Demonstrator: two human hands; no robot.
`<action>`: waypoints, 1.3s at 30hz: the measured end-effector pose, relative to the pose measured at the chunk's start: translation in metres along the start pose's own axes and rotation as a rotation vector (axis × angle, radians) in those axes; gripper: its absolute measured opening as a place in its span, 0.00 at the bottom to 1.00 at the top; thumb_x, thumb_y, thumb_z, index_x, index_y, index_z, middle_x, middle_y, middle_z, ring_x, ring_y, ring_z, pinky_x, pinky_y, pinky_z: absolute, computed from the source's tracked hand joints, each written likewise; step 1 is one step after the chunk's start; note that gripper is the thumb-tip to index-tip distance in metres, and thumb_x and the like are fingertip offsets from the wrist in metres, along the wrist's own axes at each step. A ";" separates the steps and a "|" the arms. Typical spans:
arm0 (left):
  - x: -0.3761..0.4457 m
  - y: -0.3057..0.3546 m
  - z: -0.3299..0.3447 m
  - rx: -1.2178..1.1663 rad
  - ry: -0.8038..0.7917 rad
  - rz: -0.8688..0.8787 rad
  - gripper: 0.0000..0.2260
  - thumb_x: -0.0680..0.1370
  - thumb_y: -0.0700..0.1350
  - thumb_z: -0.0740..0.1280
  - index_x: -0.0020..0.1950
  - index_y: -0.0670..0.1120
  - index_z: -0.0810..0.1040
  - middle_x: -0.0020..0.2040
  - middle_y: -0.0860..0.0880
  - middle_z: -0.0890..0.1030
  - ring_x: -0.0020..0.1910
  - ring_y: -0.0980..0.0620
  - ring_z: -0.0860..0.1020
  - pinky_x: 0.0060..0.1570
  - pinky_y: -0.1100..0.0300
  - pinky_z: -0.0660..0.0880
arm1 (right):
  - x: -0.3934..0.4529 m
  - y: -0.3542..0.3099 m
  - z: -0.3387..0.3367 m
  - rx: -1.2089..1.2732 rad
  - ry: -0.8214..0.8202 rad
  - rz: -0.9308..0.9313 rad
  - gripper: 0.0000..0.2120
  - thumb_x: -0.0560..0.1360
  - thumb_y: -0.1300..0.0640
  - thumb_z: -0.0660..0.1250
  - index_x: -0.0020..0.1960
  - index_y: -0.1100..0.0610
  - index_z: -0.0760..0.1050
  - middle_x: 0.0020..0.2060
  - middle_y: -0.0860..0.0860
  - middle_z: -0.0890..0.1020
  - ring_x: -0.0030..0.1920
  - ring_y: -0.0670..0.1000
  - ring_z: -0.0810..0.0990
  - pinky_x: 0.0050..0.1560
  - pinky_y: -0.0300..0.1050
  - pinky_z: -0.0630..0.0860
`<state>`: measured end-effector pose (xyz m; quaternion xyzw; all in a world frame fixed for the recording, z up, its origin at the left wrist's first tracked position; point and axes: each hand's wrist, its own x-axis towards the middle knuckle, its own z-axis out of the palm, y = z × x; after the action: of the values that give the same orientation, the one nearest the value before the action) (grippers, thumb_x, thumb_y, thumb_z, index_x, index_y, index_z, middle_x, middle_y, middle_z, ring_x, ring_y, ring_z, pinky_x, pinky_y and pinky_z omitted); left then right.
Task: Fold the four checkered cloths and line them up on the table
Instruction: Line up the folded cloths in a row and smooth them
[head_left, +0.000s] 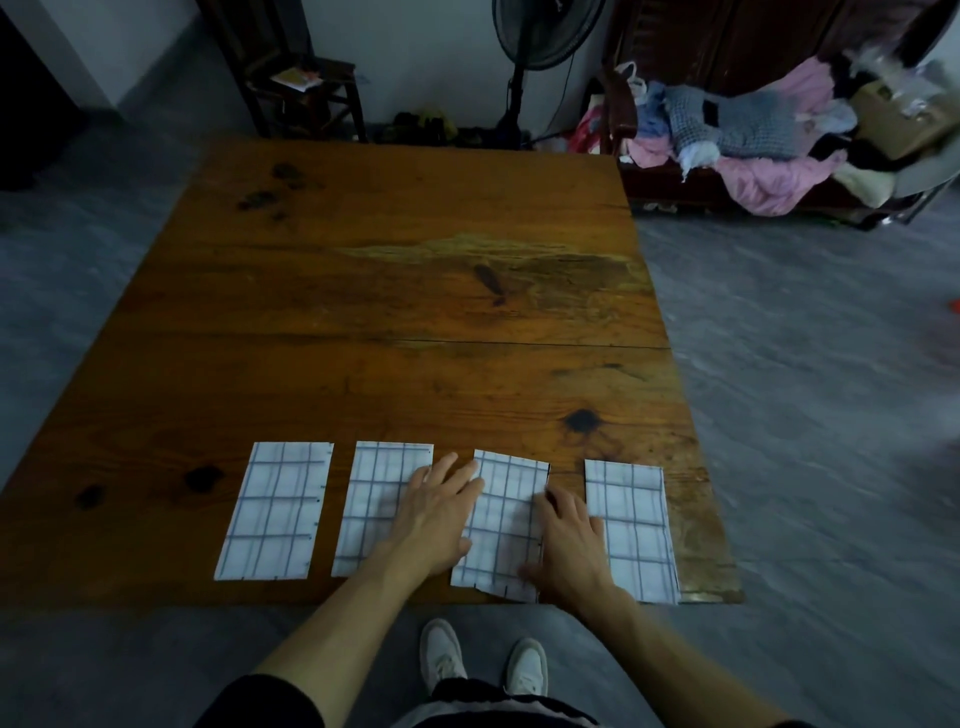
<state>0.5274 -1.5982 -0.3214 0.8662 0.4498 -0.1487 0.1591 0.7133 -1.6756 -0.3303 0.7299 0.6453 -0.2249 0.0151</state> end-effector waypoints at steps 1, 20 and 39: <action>0.000 -0.002 0.000 0.015 -0.006 0.005 0.38 0.76 0.54 0.70 0.80 0.51 0.54 0.82 0.50 0.49 0.80 0.46 0.46 0.76 0.45 0.48 | -0.003 -0.001 0.002 -0.007 -0.002 -0.009 0.45 0.65 0.41 0.76 0.75 0.51 0.58 0.74 0.50 0.57 0.74 0.53 0.57 0.72 0.53 0.60; 0.003 -0.008 -0.006 0.117 -0.053 -0.105 0.42 0.75 0.58 0.70 0.80 0.47 0.51 0.82 0.47 0.50 0.80 0.41 0.44 0.76 0.39 0.47 | 0.025 -0.011 -0.006 -0.056 -0.122 -0.063 0.54 0.66 0.44 0.78 0.79 0.56 0.47 0.79 0.50 0.50 0.79 0.54 0.44 0.75 0.59 0.54; -0.035 0.010 0.022 -0.077 0.139 -0.180 0.31 0.78 0.53 0.67 0.78 0.48 0.59 0.79 0.48 0.59 0.79 0.45 0.51 0.77 0.46 0.50 | 0.024 -0.016 0.002 -0.031 -0.084 -0.069 0.53 0.66 0.41 0.77 0.79 0.55 0.48 0.79 0.50 0.51 0.79 0.53 0.45 0.76 0.57 0.52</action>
<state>0.5144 -1.6382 -0.3257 0.8238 0.5410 -0.0843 0.1467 0.6994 -1.6508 -0.3365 0.6970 0.6721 -0.2459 0.0456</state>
